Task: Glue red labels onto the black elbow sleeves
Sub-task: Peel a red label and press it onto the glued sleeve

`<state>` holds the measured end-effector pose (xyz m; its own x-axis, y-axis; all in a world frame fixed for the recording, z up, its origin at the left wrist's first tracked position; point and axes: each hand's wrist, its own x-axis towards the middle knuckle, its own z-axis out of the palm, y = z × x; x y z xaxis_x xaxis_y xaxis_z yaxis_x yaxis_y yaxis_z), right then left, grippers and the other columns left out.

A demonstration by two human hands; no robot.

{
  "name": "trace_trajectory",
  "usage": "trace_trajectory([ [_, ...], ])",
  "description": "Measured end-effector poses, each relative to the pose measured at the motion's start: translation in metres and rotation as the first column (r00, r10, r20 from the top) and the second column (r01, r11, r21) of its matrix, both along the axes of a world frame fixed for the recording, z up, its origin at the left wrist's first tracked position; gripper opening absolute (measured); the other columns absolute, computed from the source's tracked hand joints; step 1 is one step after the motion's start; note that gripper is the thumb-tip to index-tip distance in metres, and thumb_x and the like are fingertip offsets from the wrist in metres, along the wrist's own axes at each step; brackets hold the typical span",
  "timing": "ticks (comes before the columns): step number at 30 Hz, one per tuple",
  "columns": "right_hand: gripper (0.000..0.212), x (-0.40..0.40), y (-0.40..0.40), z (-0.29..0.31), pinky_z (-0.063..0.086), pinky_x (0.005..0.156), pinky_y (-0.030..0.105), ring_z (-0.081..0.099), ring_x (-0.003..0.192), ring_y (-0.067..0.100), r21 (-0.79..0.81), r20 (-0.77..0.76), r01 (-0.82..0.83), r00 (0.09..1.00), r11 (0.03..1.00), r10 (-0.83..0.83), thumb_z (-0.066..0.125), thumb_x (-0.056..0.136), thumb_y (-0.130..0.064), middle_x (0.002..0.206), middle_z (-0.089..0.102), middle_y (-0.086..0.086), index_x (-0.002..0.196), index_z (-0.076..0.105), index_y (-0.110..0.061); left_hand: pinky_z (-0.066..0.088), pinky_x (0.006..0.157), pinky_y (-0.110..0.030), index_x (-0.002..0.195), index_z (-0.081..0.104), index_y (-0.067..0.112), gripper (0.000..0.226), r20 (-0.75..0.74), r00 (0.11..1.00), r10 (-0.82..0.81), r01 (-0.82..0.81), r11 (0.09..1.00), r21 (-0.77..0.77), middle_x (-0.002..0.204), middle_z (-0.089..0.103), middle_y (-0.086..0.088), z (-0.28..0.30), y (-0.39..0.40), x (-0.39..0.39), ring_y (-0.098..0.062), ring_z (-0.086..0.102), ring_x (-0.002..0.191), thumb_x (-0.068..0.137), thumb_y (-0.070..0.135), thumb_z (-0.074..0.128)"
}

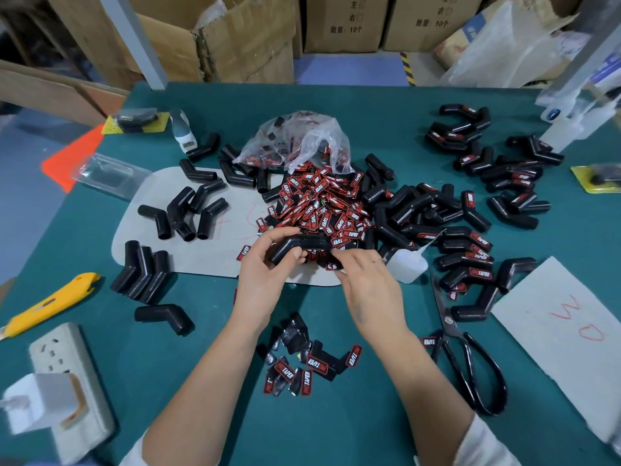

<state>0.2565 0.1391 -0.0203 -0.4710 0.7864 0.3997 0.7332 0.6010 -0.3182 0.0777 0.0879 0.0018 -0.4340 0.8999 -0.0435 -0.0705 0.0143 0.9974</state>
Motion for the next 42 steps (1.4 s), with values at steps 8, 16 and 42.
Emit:
trace_trajectory([
  [8, 0.027, 0.000, 0.002, 0.001, 0.053, 0.059, 0.028, 0.070, 0.076, 0.023, 0.006, -0.118, 0.075, 0.990, 0.997, -0.074, 0.089, 0.082, -0.011, 0.085, 0.076, -0.006, 0.105, 0.081, -0.022, 0.056, 0.100, -0.030, 0.118, 0.074, 0.040, 0.044, -0.019, 1.000, -0.014, 0.015, 1.000, 0.010, 0.117, 0.076, 0.005, -0.001, 0.000, -0.002, -0.015, 0.070, 0.111, 0.095, 0.002, 0.069],
  [16, 0.033, 0.007, -0.004, 0.014, 0.059, 0.069, 0.022, 0.075, 0.086, 0.010, -0.700, -0.593, -0.257, 0.729, 0.666, -0.343, 0.068, 0.099, -0.003, 0.094, 0.078, -0.004, 0.105, 0.079, -0.034, 0.054, 0.098, -0.028, 0.114, 0.070, 0.025, 0.032, -0.018, 1.000, 0.013, -0.013, 0.999, 0.030, 0.115, 0.075, 0.002, 0.000, -0.001, -0.002, -0.017, 0.069, 0.110, 0.095, 0.000, 0.073],
  [42, 0.021, 0.020, -0.014, 0.025, 0.051, 0.074, 0.033, 0.058, 0.086, 0.011, -0.465, -0.167, -0.212, 0.975, 0.860, 0.150, 0.076, 0.095, -0.025, 0.096, 0.056, -0.015, 0.089, 0.057, -0.033, 0.061, 0.097, -0.048, 0.120, 0.056, 0.027, 0.031, -0.036, 0.999, -0.005, 0.009, 0.993, 0.117, 0.119, 0.064, -0.009, 0.001, -0.002, 0.001, -0.023, 0.067, 0.113, 0.097, 0.011, 0.068],
])
